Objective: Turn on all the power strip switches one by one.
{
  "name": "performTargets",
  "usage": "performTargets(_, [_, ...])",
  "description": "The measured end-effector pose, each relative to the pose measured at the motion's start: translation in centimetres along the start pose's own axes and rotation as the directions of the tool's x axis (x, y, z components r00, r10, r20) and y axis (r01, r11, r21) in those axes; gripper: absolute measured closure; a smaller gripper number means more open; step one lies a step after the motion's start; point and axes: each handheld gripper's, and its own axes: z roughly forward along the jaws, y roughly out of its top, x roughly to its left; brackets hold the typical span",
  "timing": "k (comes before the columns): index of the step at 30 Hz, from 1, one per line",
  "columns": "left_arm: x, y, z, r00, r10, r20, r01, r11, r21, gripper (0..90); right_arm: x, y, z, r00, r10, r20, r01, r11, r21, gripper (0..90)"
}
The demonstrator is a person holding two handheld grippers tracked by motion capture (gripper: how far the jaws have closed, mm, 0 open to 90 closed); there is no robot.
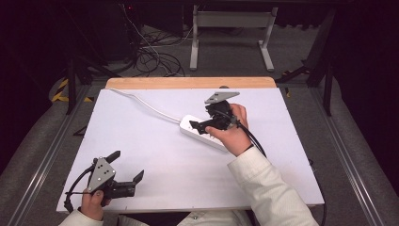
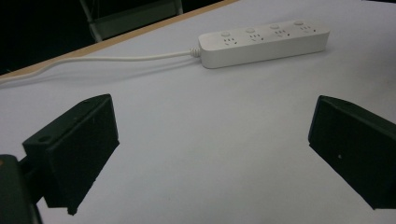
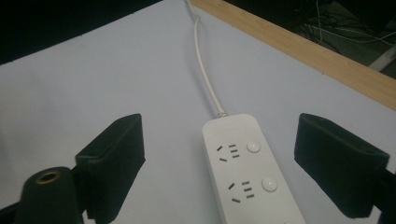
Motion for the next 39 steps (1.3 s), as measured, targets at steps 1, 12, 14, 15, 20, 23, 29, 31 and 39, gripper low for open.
performTargets(1, [0.0,0.0,0.0,1.0000,-0.004,0.000,0.004,1.0000,-0.004,2.0,-0.1,-0.3,-0.5,0.9999,0.007,-0.007,-0.007,0.9999,-0.012,15.9])
performTargets(12, [0.0,0.0,0.0,1.0000,0.009,-0.003,-0.009,0.9999,-0.005,2.0,-0.2,-4.5,-5.1,0.9996,0.007,-0.026,-0.010,0.9932,-0.116,10.6])
performTargets(14, [-0.1,0.0,0.0,1.0000,0.002,-0.002,-0.002,1.0000,-0.007,2.0,-0.1,-5.4,-5.7,0.9996,0.013,-0.024,-0.016,0.9905,-0.137,10.6])
performTargets(15, [-0.1,0.0,0.0,1.0000,0.001,-0.002,-0.001,1.0000,-0.008,1.9,-0.1,-5.8,-6.0,0.9996,0.014,-0.023,-0.017,0.9891,-0.146,10.6])
performTargets(20, [-0.1,0.0,-0.1,1.0000,0.002,-0.002,-0.002,1.0000,-0.008,1.9,0.2,-8.1,-7.4,0.9995,0.015,-0.029,-0.020,0.9820,-0.188,10.0])
performTargets(23, [-0.1,0.0,-0.1,1.0000,0.008,-0.003,-0.008,0.9999,-0.008,1.9,0.3,-9.4,-8.0,0.9996,0.013,-0.027,-0.018,0.9816,-0.190,10.0])
performTargets(29, [-0.1,0.0,-0.1,1.0000,0.003,-0.004,-0.003,0.9999,-0.012,2.0,0.7,-11.7,-8.4,0.9998,-0.014,-0.014,0.011,0.9810,-0.194,9.9])
performTargets(31, [-0.1,0.0,-0.1,1.0000,0.001,-0.006,-0.001,0.9999,-0.016,2.0,0.7,-12.4,-8.3,0.9997,-0.012,-0.020,0.008,0.9826,-0.186,9.1])
performTargets(39, [-0.1,0.0,-0.2,1.0000,0.005,-0.001,-0.005,0.9997,-0.022,1.9,0.5,-15.4,-8.2,0.9998,0.015,-0.009,-0.017,0.9837,-0.179,8.3])
